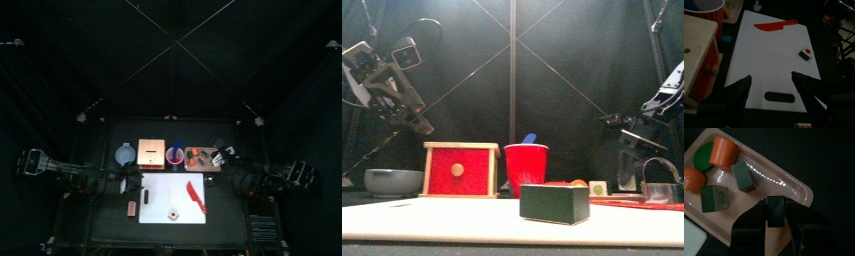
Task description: Place cut up sushi roll onto plate
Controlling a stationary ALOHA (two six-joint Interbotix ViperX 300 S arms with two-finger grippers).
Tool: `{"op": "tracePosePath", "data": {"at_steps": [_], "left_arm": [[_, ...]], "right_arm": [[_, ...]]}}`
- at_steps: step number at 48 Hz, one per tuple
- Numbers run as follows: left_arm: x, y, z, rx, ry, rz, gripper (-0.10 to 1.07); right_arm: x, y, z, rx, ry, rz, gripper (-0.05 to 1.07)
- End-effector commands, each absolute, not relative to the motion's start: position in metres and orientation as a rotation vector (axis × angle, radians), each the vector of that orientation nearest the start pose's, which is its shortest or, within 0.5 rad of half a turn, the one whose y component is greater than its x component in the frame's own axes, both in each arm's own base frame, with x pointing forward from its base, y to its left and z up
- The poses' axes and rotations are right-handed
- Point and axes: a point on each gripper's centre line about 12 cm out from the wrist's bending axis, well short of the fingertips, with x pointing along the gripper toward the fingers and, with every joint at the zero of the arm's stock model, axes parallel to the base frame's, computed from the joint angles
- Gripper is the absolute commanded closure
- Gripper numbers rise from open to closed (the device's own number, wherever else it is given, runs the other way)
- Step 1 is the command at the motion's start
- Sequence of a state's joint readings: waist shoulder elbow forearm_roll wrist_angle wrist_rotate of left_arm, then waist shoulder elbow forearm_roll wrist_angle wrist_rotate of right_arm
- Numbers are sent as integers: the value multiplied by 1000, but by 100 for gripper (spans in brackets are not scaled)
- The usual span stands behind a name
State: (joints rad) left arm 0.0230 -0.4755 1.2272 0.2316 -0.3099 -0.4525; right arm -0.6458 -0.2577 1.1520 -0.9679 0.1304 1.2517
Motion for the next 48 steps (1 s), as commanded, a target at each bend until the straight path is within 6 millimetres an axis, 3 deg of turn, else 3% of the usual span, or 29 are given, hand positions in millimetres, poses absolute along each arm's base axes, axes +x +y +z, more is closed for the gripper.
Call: {"op": "tracePosePath", "data": {"at_steps": [1,9,19,28,38,48], "left_arm": [[243,-2,167,-251,442,8,0],[242,-2,165,-254,449,9,0],[243,-2,167,-254,445,9,0],[243,-1,167,-267,443,18,0],[245,0,170,-274,433,25,0],[247,2,172,-279,425,32,0]], "right_arm": [[187,-157,106,515,835,-826,25],[187,-157,113,508,810,-834,14],[191,-136,150,422,706,-798,13],[209,-78,176,408,636,-586,12],[242,-11,190,392,684,-349,11],[287,36,174,341,856,-318,4]]}}
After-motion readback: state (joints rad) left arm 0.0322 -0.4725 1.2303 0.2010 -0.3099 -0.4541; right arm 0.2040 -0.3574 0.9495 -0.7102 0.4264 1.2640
